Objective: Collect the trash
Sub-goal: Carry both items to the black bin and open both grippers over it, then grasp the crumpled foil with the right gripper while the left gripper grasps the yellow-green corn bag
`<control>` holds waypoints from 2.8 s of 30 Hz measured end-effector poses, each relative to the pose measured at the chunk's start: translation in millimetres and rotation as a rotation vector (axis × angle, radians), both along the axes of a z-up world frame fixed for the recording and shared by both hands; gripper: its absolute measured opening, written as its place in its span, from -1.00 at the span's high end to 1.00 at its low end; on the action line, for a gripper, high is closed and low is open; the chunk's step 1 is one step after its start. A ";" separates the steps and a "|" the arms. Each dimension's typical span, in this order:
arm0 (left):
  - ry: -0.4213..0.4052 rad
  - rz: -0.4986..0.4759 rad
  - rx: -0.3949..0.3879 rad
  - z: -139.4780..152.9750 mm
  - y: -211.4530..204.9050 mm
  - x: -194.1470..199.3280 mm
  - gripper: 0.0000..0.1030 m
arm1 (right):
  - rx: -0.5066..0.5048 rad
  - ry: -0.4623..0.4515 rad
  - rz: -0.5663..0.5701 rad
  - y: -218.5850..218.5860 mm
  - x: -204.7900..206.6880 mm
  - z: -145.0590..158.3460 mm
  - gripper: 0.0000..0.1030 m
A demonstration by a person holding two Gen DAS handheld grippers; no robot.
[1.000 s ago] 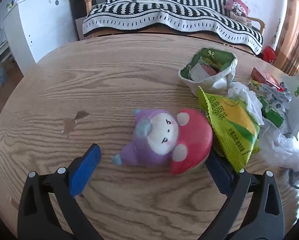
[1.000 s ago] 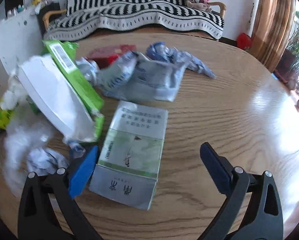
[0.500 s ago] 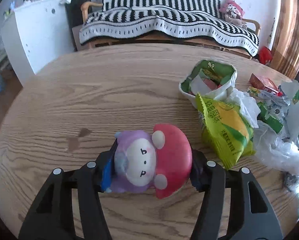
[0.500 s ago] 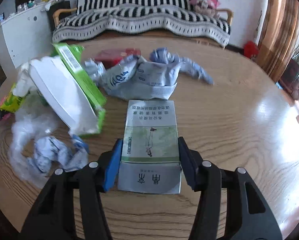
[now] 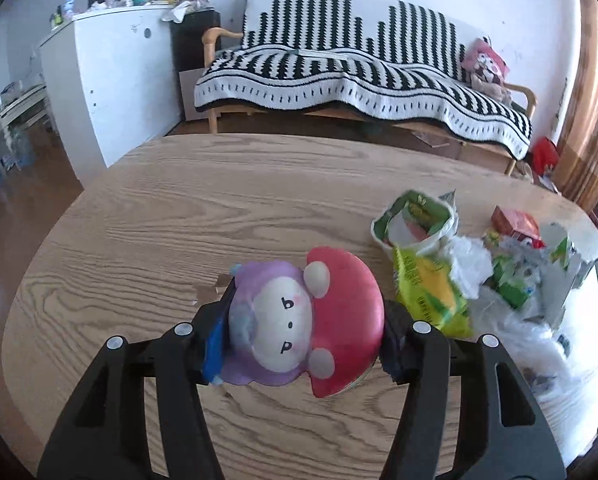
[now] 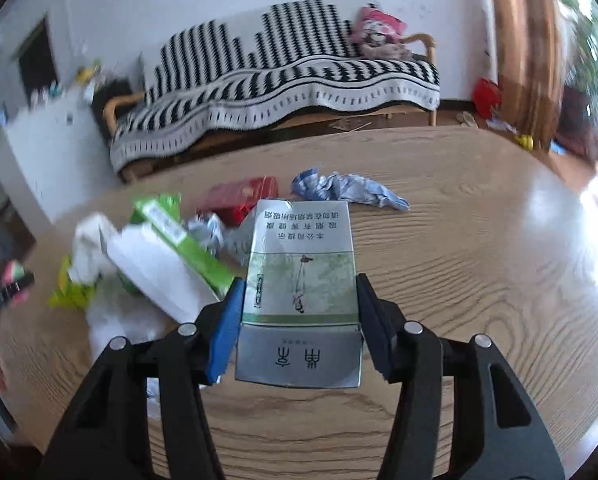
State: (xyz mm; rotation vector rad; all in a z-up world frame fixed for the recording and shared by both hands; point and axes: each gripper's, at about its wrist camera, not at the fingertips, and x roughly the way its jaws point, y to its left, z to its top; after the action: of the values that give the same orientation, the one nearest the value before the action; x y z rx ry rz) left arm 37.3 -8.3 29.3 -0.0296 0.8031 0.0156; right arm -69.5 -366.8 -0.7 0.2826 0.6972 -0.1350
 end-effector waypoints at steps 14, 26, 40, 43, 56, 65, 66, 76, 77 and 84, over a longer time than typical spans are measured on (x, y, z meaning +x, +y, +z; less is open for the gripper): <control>-0.036 -0.657 -0.246 89.3 -235.4 -146.2 -0.11 | 0.231 -0.221 -0.161 -101.2 -166.3 98.4 -0.05; 0.187 -1.049 -0.068 43.7 -423.1 -307.7 -0.11 | 0.356 -0.136 -0.359 -222.3 -357.6 74.3 -0.05; 0.460 -1.101 0.001 -86.6 -448.1 -282.7 -0.07 | 0.609 0.237 -0.405 -222.7 -301.6 -121.5 -0.05; 0.501 -1.116 0.010 -102.9 -438.0 -272.0 -0.04 | 0.590 0.292 -0.389 -216.6 -286.7 -130.7 -0.05; 0.497 -1.125 0.019 -121.7 -421.1 -251.1 -0.35 | 0.602 0.355 -0.390 -213.0 -269.1 -147.0 -0.09; 0.433 -1.135 -0.054 -100.5 -423.5 -279.9 -0.88 | 0.461 0.206 -0.518 -234.1 -312.2 -110.6 -0.87; 0.395 -1.133 -0.061 -89.5 -420.3 -279.9 -0.88 | 0.397 0.178 -0.532 -232.9 -316.4 -100.1 -0.87; -0.084 -0.801 -0.103 90.4 -295.4 -193.2 -0.88 | 0.001 -0.025 -0.375 -187.6 -270.8 15.3 -0.87; -0.105 -0.735 -0.065 92.0 -279.1 -179.2 -0.88 | -0.021 -0.040 -0.339 -177.8 -255.1 25.0 -0.87; -0.018 -0.195 0.043 51.0 -88.9 -73.8 -0.88 | 0.007 -0.076 -0.121 -106.0 -113.2 63.4 -0.87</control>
State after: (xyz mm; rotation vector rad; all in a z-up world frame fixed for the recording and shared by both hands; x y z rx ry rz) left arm -36.5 -97.2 80.3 0.0887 0.7851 -0.1514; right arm -182.7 -472.9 62.7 0.3352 0.6051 -0.2356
